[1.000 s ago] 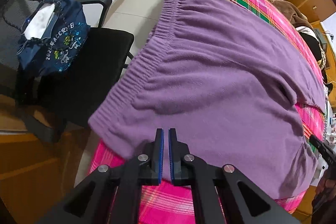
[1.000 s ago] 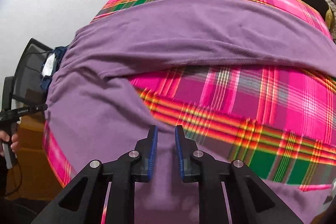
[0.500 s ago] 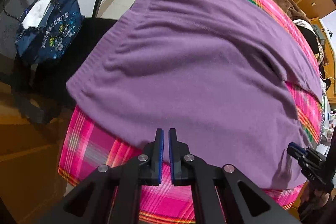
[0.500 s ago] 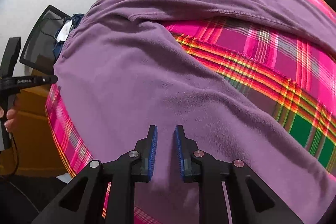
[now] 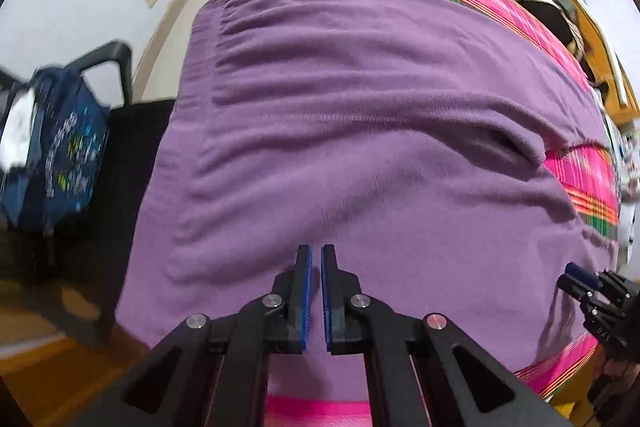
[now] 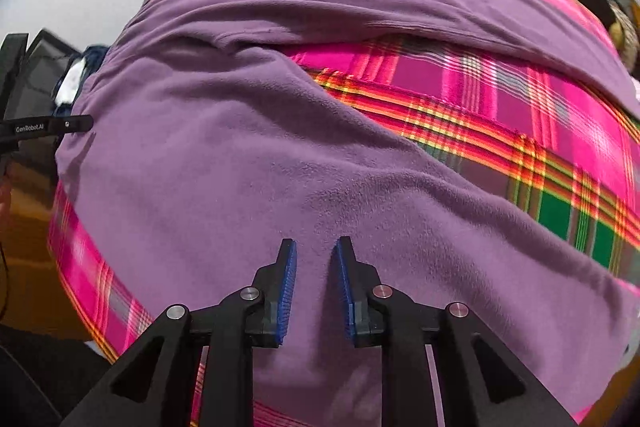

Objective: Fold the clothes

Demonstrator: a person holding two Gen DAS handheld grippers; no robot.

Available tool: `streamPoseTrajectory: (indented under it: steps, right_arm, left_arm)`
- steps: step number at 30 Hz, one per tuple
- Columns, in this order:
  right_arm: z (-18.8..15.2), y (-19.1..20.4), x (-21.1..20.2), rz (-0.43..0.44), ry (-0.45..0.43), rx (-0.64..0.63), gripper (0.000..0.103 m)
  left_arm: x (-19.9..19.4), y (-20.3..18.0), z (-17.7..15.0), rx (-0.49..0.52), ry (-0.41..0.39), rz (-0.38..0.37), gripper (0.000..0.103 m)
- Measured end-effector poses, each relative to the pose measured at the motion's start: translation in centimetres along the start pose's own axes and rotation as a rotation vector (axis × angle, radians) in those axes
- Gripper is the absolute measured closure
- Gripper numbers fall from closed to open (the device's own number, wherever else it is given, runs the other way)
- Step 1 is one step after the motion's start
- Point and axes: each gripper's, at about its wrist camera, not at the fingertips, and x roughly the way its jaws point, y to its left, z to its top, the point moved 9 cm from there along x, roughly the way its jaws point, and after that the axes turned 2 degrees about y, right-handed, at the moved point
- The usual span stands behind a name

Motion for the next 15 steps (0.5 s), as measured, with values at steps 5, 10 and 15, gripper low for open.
streamPoseTrajectory:
  steps: [5,10,15]
  right_arm:
    - [0.1,1.7,0.5,-0.039,-0.003,0.011,0.054]
    - [0.3,2.9,1.1,-0.077,0.068,0.073,0.041]
    - [1.0,3.2,0.4,-0.067,0.085,0.203,0.064]
  left_arm:
    - [1.2,1.1,0.9,0.052,0.004,-0.052,0.099]
    - [0.6,2.2,0.9,0.090,0.031,-0.089,0.099]
    - [-0.7,4.2,1.7,0.097,-0.020,-0.080,0.099]
